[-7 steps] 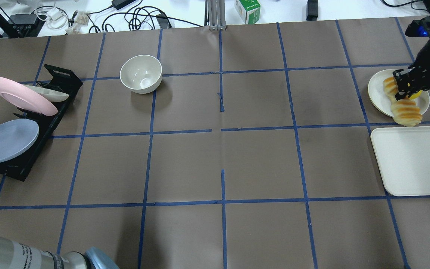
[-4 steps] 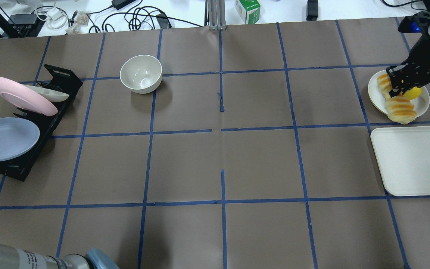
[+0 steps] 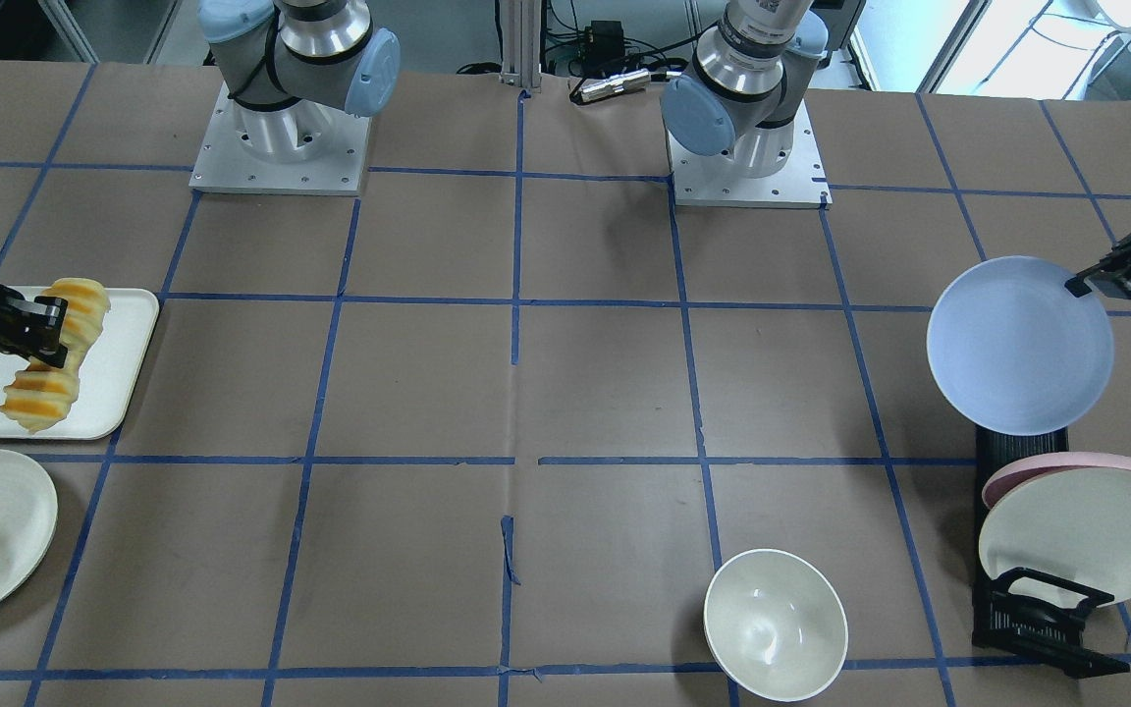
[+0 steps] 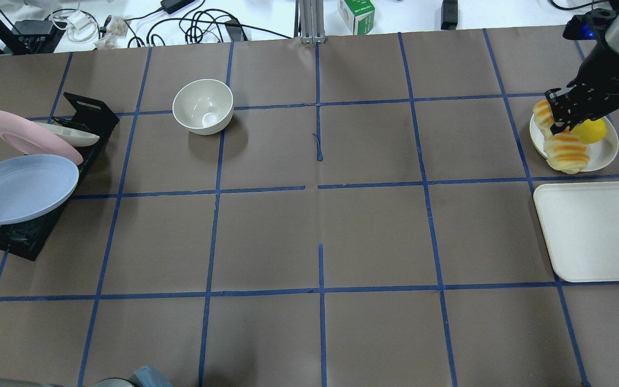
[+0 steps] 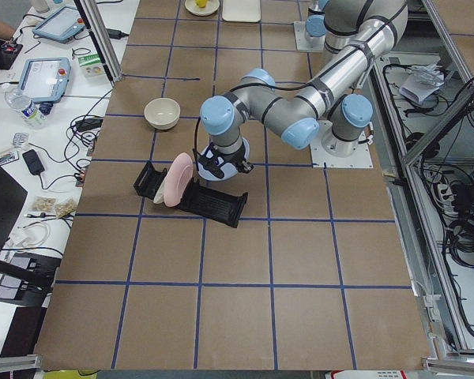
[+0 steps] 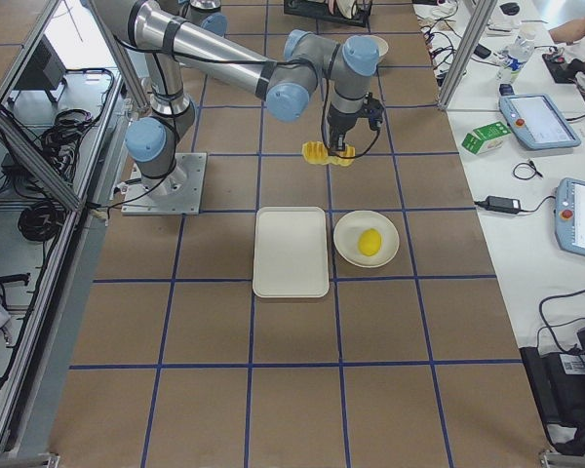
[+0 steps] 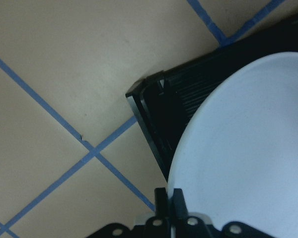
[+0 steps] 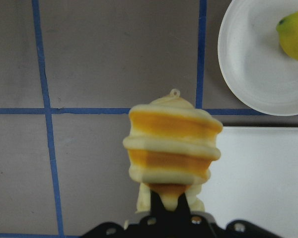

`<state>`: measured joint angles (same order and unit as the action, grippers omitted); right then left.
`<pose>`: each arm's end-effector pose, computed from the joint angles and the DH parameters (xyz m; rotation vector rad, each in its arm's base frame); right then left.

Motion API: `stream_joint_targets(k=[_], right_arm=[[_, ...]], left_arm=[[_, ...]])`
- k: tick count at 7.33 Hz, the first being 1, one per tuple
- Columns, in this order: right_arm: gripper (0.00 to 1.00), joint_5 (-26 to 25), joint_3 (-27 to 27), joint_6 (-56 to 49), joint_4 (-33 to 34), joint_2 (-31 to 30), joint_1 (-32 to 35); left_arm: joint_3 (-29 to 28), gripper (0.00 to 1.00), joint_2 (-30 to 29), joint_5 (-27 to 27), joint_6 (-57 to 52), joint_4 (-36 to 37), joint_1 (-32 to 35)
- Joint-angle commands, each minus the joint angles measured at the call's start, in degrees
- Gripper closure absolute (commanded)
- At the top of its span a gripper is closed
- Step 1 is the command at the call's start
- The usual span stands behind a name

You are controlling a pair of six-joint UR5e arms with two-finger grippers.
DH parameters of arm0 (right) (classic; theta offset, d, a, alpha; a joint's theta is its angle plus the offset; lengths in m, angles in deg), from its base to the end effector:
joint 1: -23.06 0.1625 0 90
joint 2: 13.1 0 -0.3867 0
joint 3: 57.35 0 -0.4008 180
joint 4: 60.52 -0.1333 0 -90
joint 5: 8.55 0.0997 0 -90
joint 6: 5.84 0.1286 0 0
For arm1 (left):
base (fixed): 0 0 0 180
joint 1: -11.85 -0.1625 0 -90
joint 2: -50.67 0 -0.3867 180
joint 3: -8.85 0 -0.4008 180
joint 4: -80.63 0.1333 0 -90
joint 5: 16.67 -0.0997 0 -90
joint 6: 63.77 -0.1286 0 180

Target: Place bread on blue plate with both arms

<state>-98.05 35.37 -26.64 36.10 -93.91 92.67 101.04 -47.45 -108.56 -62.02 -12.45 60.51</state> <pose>-0.0626 -0.5543 0.3243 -0.0105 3.0983 0.1292 0.2440 -0.4728 0.3255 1.1229 -2.8603 -0.3566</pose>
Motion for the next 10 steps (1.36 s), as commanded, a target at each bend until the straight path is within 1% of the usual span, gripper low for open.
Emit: stream_joint_targets(k=[1, 2, 3, 4, 5, 6, 7, 8, 9, 10], right_arm=[[1.00, 0.81, -0.16, 0.41, -0.21, 0.03, 0.17], [1.00, 1.52, -0.60, 0.41, -0.29, -0.05, 0.35], [1.00, 1.52, -1.39, 0.41, -0.29, -0.05, 0.61], [1.00, 1.61, -3.48, 0.41, -0.12, 0.21, 0.79], [1.00, 1.61, -5.59, 0.41, -0.38, 0.56, 0.88], [1.00, 1.70, -5.53, 0.58, -1.60, 0.65, 2.27], [1.00, 1.70, -6.48, 2.93, -1.26, 1.00, 5.33], [1.00, 1.70, -6.41, 3.91, -0.91, 1.96, 7.62], [1.00, 3.09, -6.67, 4.18, -0.91, 4.06, 8.52], [1.00, 4.76, -6.41, 3.92, -0.82, 5.56, 8.87]], left_arm=[[0.02, 1.00, 3.63, 3.71, 1.50, -0.71, 9.66], [-0.51, 1.00, 4.50, 5.13, 1.33, 0.78, 14.75], [-0.17, 1.00, 4.86, 5.23, 2.02, 5.67, 21.41], [0.45, 1.00, 3.73, 5.49, 3.25, 12.24, 29.22], [1.84, 1.00, 2.76, 5.85, 4.65, 16.57, 36.00], [4.73, 1.00, 0.67, 9.85, 12.06, 24.62, 40.07], [8.41, 1.00, -2.14, 14.94, 19.10, 33.40, 42.55], [12.02, 1.00, -5.73, 17.34, 20.47, 41.32, 45.27], [14.32, 1.00, -10.38, 19.54, 21.53, 49.14, 47.04], [15.30, 1.00, -13.73, 21.04, 21.02, 51.31, 47.75]])
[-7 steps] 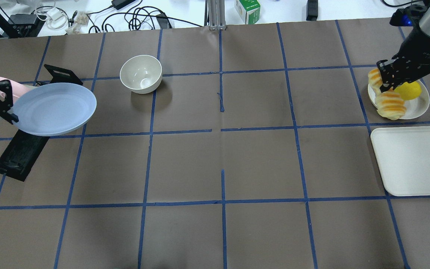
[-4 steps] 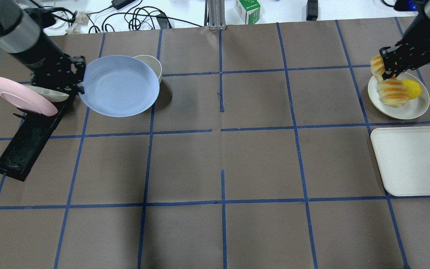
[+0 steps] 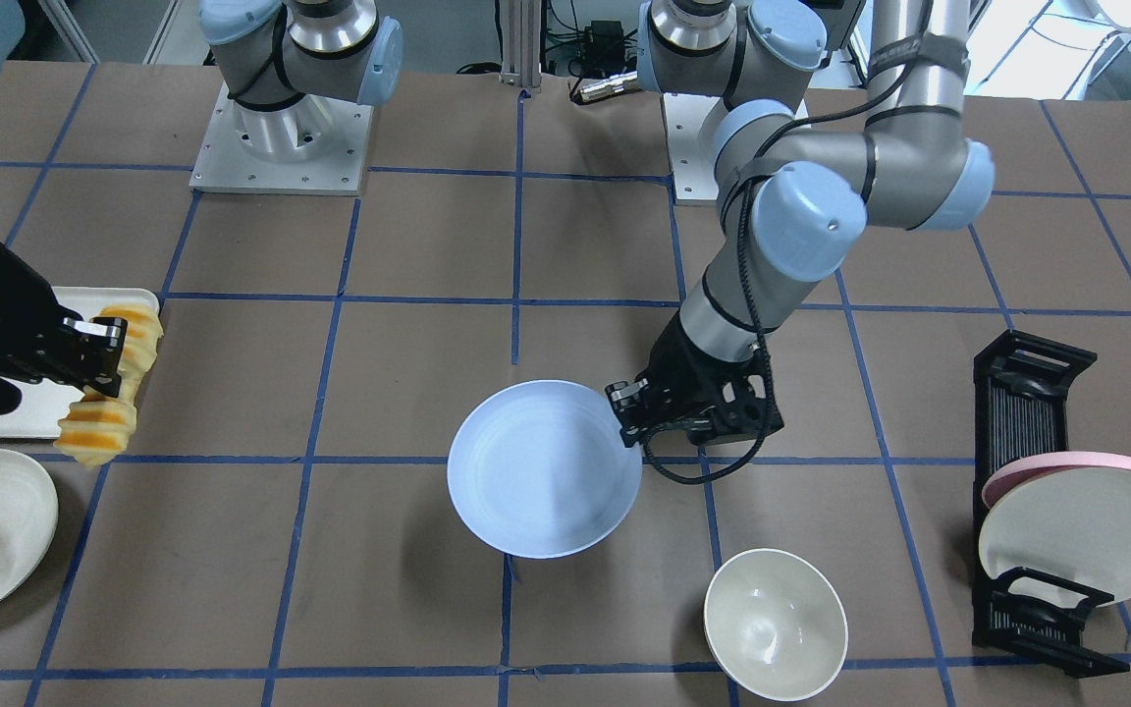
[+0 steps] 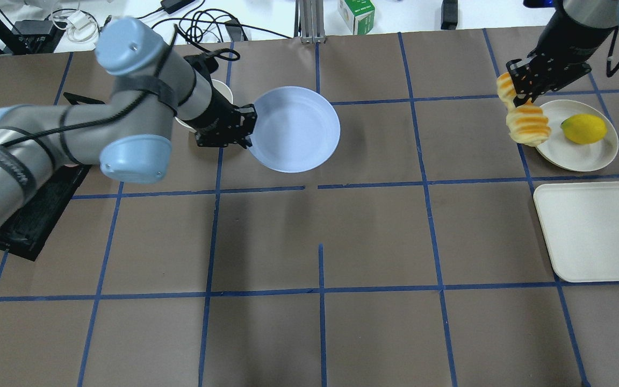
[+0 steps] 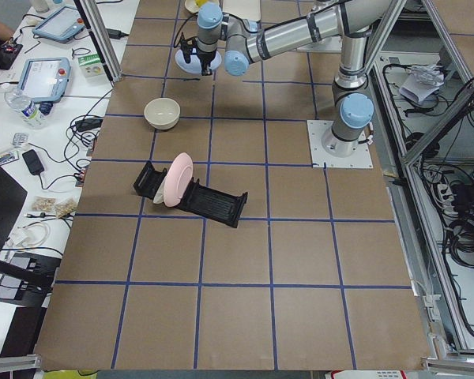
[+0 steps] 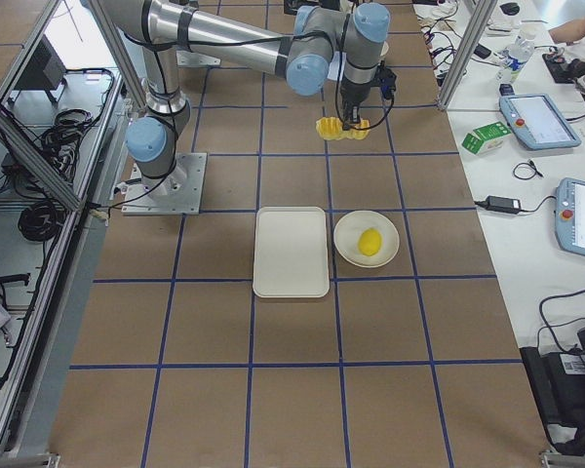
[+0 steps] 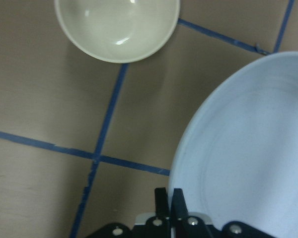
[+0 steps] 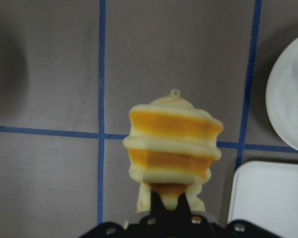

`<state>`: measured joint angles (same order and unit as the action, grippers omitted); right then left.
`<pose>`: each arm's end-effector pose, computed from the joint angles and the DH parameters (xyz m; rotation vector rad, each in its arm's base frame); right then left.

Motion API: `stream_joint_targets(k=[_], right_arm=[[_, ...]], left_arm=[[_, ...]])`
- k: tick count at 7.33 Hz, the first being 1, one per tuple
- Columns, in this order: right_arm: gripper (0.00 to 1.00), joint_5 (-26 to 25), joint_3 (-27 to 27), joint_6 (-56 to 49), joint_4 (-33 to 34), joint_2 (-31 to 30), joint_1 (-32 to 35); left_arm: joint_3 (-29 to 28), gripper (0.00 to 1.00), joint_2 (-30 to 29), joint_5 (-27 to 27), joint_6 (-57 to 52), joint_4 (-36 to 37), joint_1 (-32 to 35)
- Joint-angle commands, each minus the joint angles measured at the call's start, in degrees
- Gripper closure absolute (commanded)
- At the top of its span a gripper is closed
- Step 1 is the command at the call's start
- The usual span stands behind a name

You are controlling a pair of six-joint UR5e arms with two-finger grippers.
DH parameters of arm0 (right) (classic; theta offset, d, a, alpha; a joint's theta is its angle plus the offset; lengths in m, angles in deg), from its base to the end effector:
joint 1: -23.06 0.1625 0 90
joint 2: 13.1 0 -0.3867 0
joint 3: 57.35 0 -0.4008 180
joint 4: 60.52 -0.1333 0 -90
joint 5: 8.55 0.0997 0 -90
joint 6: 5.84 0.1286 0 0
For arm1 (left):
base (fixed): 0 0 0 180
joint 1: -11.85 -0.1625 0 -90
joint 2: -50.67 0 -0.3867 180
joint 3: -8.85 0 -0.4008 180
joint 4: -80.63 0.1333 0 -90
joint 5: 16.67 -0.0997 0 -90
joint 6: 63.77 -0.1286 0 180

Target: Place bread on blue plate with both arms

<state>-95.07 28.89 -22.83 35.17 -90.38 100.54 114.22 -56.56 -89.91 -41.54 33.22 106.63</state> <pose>0.0135 -0.5902 0.3434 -0.1170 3.0655 0.0609 -0.2174 -0.5556 0.2119 0.3910 -2.7867 0.1423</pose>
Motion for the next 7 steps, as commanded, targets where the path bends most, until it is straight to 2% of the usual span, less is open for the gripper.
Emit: stream_joint_targets(k=[1, 2, 3, 4, 5, 6, 7], right_arm=[[1.00, 1.88, -0.02, 0.37, 0.81, 2.74, 2.05], [1.00, 1.80, 0.24, 0.28, 1.77, 3.97, 3.80], [1.00, 2.06, 0.42, 1.94, 2.04, 5.11, 5.65], [1.00, 2.06, 0.59, 4.39, 2.04, 5.03, 6.36], [1.00, 3.63, 1.12, 6.15, 2.04, 4.77, 8.11], [1.00, 4.16, 1.38, 6.78, 4.31, 4.94, 10.47], [1.00, 4.60, 1.73, 9.57, 8.42, 5.99, 13.11]], left_arm=[[2.13, 1.00, -5.96, 2.32, -1.12, 5.84, 2.59], [2.91, 1.00, -7.02, 1.80, -2.10, 5.84, 2.95], [3.79, 0.03, -6.95, 1.01, -2.89, 5.93, 3.30], [3.36, 0.00, -5.38, -5.52, -5.42, 6.02, 3.48], [2.75, 0.00, -3.88, -8.20, -8.93, 5.06, 3.48], [1.35, 0.00, -1.61, -9.62, -9.57, 0.87, 3.13], [-3.01, 0.00, 0.94, -10.68, -9.49, -9.26, 3.21]])
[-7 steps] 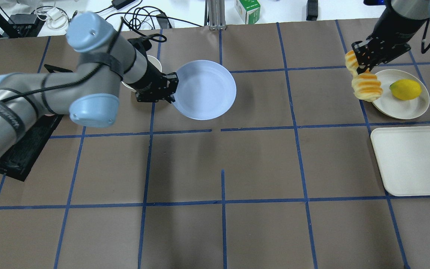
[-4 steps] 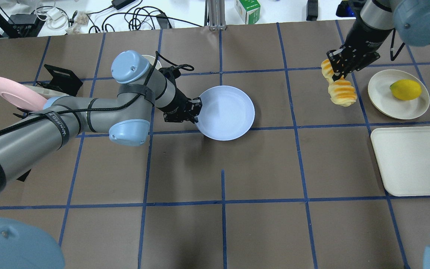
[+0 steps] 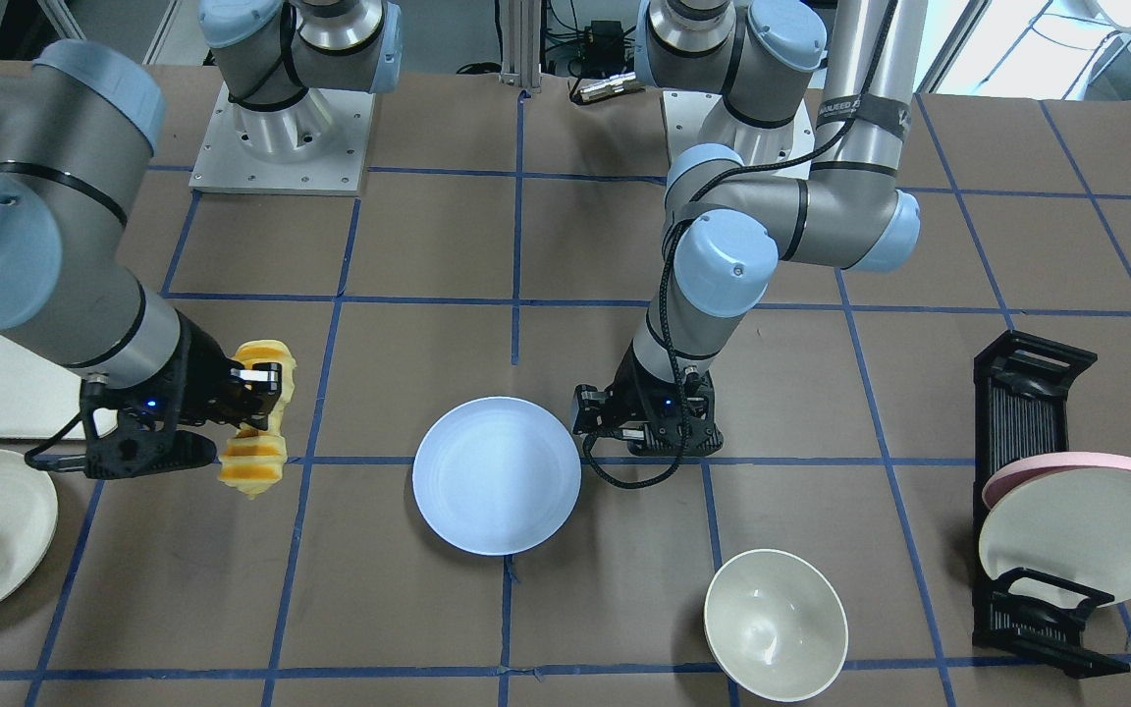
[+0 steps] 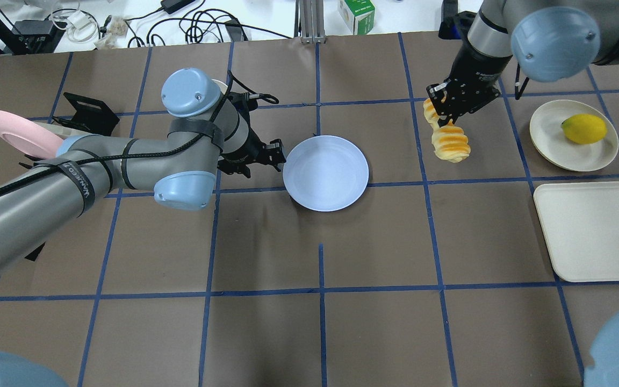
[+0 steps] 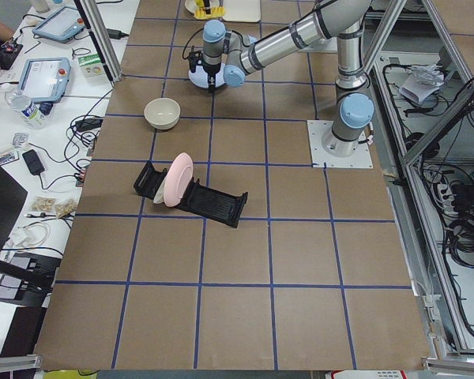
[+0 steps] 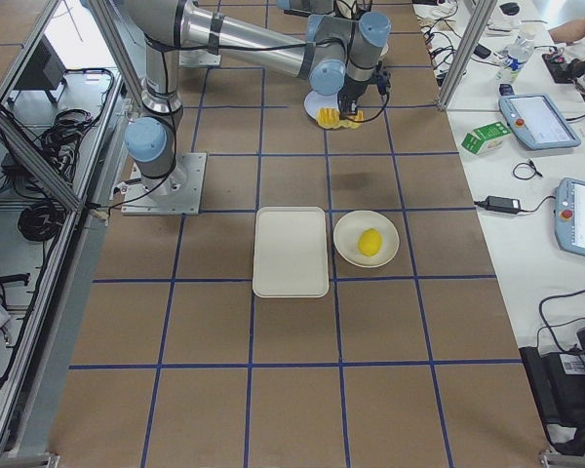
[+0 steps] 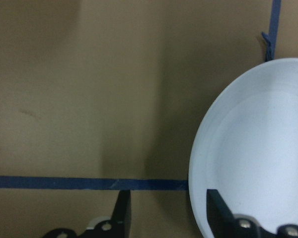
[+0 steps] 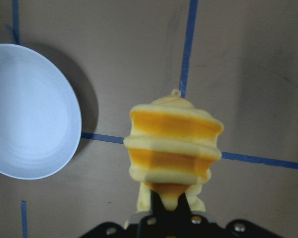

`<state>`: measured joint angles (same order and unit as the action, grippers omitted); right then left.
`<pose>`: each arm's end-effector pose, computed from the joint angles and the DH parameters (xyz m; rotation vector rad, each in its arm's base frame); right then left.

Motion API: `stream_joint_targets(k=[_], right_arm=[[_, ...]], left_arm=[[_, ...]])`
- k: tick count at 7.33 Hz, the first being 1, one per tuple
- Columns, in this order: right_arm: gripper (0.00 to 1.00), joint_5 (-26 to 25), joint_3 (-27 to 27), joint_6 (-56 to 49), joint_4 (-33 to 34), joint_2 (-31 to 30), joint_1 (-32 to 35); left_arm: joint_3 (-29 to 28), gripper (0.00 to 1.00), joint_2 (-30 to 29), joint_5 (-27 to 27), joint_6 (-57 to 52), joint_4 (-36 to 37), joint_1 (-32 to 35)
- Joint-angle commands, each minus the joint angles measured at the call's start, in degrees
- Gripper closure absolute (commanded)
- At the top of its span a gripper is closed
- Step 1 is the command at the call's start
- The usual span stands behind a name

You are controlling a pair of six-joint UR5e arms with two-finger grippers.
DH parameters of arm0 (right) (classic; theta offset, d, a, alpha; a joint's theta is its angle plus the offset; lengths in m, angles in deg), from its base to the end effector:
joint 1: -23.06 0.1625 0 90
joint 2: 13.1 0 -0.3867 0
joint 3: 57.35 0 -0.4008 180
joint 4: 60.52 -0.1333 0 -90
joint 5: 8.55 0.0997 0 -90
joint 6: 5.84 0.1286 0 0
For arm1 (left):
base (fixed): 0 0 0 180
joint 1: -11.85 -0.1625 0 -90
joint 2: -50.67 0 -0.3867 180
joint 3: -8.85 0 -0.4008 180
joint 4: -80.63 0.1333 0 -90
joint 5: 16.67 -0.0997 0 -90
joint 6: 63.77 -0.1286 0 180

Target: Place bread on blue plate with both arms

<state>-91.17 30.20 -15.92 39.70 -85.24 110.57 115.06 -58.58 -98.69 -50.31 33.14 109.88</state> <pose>0.1239 -0.5987 0.2880 -0.1899 2.9956 0.1140 -0.2291 -0.5418 0.1809 0.1283 -2.9760 0.1415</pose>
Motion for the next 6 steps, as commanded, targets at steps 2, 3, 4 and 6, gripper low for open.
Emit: stream_joint_targets(k=[2, 3, 4, 6], right_arm=[[1.00, 0.80, 1.05, 14.93, 9.85, 3.39, 12.63], [1.00, 0.80, 0.96, 23.00, 16.86, 6.36, 16.43], [1.00, 0.80, 1.05, 25.52, 21.54, 9.53, 17.16], [1.00, 0.71, 1.05, 33.06, 22.38, 13.24, 19.61]], left_arm=[[-15.53, 0.00, 5.97, -8.48, -0.80, -32.57, -0.64], [-18.81, 0.00, 7.29, -8.50, -0.98, -37.01, -2.13], [-19.54, 0.00, 8.69, -8.33, -1.33, -37.40, -3.45], [-19.63, 0.00, 10.46, -8.32, -2.12, -37.58, -5.47]])
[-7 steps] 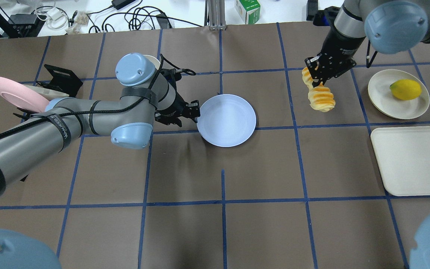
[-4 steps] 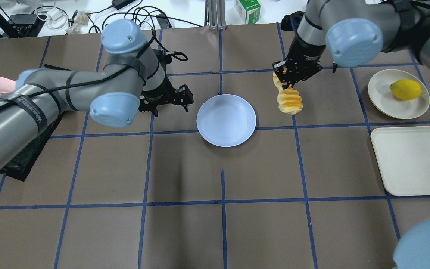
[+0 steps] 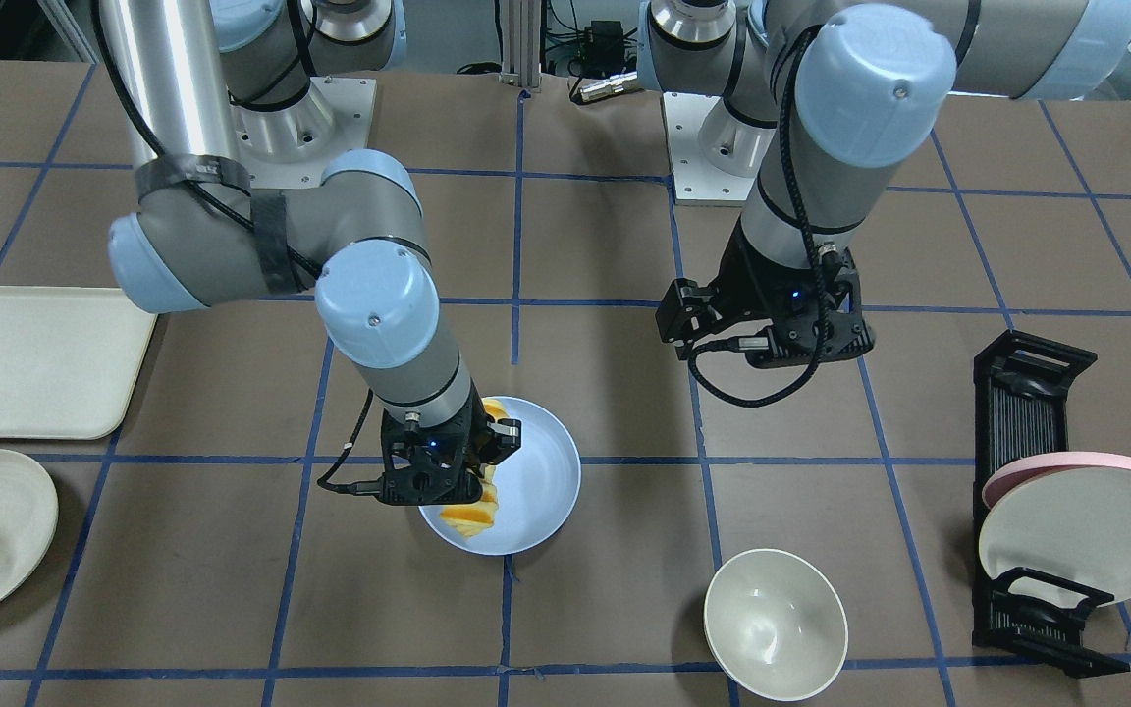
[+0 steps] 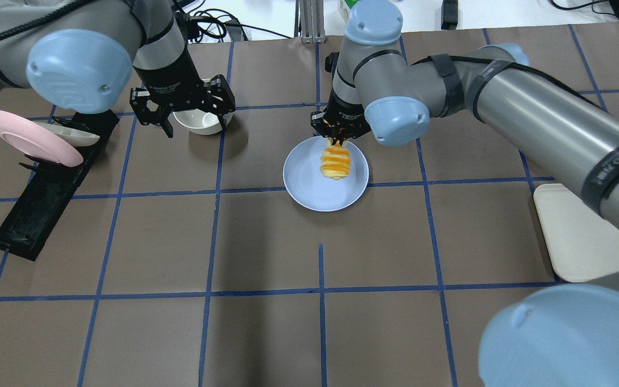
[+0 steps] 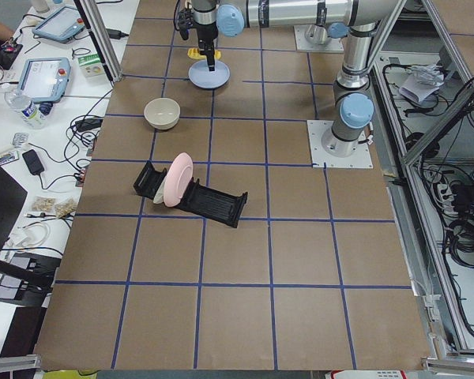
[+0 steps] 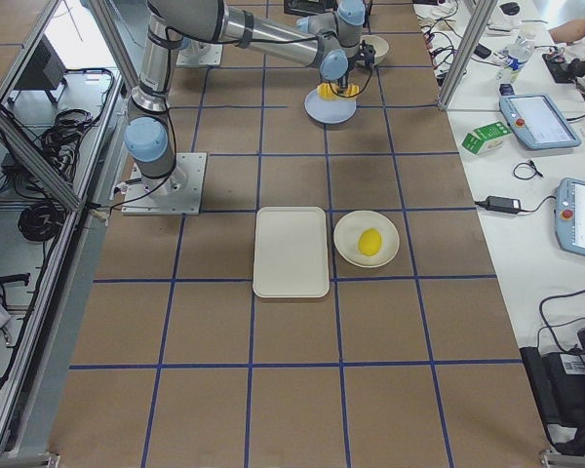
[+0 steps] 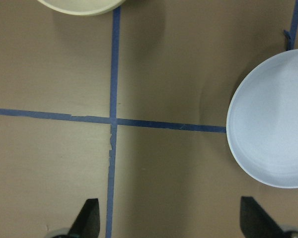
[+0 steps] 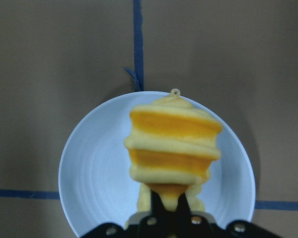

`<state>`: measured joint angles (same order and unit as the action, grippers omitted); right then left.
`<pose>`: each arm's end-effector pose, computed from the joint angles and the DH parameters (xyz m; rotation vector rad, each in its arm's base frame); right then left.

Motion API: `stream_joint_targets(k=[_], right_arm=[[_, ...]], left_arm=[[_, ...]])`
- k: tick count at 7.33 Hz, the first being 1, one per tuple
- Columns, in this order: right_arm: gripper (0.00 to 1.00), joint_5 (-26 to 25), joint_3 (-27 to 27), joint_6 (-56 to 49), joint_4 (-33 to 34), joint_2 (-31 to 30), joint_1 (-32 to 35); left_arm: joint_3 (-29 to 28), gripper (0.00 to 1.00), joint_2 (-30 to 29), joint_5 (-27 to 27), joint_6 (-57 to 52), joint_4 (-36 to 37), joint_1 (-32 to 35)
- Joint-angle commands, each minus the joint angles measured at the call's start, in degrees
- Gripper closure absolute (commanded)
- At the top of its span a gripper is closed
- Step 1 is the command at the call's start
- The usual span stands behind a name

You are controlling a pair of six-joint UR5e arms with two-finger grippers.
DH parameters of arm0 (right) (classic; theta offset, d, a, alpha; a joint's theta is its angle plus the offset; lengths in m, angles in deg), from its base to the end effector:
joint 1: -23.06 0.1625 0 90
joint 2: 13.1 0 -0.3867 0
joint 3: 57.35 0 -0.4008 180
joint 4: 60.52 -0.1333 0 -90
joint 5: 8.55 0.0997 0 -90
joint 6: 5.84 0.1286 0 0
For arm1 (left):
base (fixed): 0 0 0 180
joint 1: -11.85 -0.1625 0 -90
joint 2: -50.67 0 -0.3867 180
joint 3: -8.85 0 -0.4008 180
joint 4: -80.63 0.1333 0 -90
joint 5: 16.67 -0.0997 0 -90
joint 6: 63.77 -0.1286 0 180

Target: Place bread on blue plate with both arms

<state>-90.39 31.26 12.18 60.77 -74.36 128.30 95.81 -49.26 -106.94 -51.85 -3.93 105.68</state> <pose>0.3171 -0.5874 0.1973 0.0651 2.9846 -0.0374 -0.1699 -0.5509 0.3642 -0.2209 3.1254 0.0383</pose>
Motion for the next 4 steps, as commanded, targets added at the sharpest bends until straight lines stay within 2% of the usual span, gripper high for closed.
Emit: stream_joint_targets(k=[1, 2, 3, 4], right_arm=[[1.00, 0.01, 0.07, 6.74, 1.23, 3.07, 2.85], [0.48, -0.33, 0.86, 7.02, 1.14, 3.69, 3.73], [0.00, -0.86, 3.04, 6.41, 5.14, 4.04, 4.26], [0.00, -0.86, 4.80, 6.06, 11.01, 4.04, 4.18]], left_arm=[[-0.55, 0.00, 1.67, 0.02, -0.67, -0.52, -1.72], [-0.56, 0.00, 2.11, 0.10, -0.59, -0.52, -2.50], [-0.30, 0.00, 2.29, 0.19, -0.59, -0.52, -3.29], [-1.25, 0.00, 2.64, 0.02, -0.59, -0.43, -4.00]])
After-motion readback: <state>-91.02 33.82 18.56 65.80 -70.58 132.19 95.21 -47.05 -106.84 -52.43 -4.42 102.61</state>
